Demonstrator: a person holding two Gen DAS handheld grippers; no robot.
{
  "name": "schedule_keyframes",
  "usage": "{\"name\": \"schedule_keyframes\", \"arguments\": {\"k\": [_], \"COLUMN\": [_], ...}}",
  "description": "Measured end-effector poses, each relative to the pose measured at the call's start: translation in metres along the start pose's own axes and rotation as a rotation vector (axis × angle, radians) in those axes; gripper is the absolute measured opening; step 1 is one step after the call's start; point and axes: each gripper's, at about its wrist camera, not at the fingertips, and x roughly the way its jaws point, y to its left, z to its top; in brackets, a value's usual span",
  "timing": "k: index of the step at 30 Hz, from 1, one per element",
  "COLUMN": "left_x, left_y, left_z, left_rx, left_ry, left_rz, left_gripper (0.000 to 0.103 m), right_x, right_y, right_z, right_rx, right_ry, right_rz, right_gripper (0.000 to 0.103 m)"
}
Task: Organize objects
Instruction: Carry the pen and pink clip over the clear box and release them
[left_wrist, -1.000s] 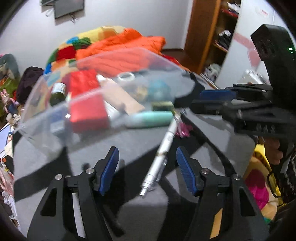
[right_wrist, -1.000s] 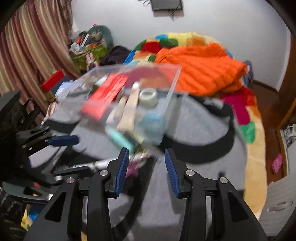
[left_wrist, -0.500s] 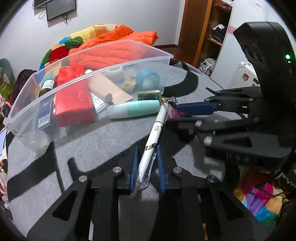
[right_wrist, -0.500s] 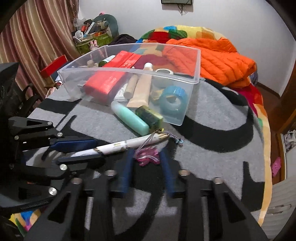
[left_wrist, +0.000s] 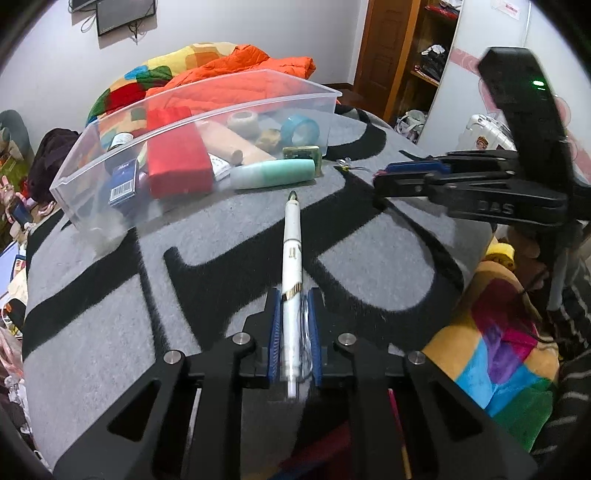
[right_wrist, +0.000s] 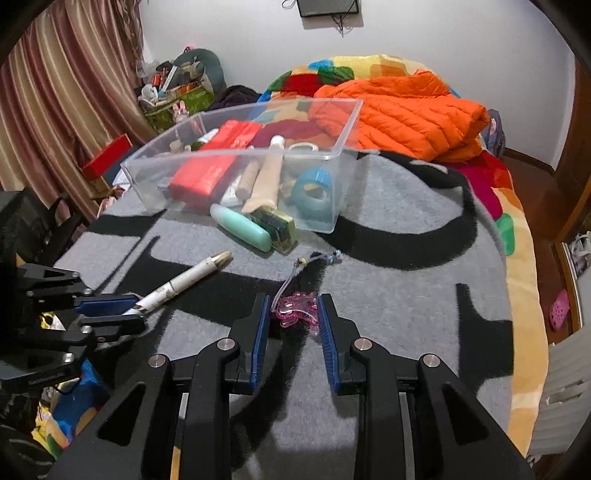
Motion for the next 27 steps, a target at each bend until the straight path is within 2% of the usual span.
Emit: {"name": "schedule_keyframes", "arguments": {"k": [6, 8, 11, 18, 27], "left_x": [0.016, 0.016, 0.01, -0.027, -0.063], "left_y": [-0.006, -0.006, -0.007, 0.001, 0.037], "left_z": [0.017, 0.018, 0.018, 0.024, 0.05], "left_rx": [0.017, 0.019, 0.007, -0.052, -0.161], "left_ry": [-0.014, -0.014, -0.023, -0.137, -0.26], "left_rz": [0.011, 0.018, 0.027, 0.047, 0.065], "left_gripper": [0.014, 0.01, 0.01, 0.01, 0.01], "right_x": [-0.016, -0.019, -0.026, -0.044, -0.063], "right_y": [0.004, 0.005, 0.006, 0.01, 0.023], "right_z": [0.003, 0.004, 0.007, 0.028, 0.07], "right_rx": [0.004, 0.006, 0.011, 0.004, -0.016], "right_ry": [-0.042, -0.053, -0.077, -0.15, -0.258], "right_rz": [0.016, 0.017, 0.019, 0.033, 0.036], "right_gripper": [0.024, 0.024, 0.024, 0.024, 0.024]}}
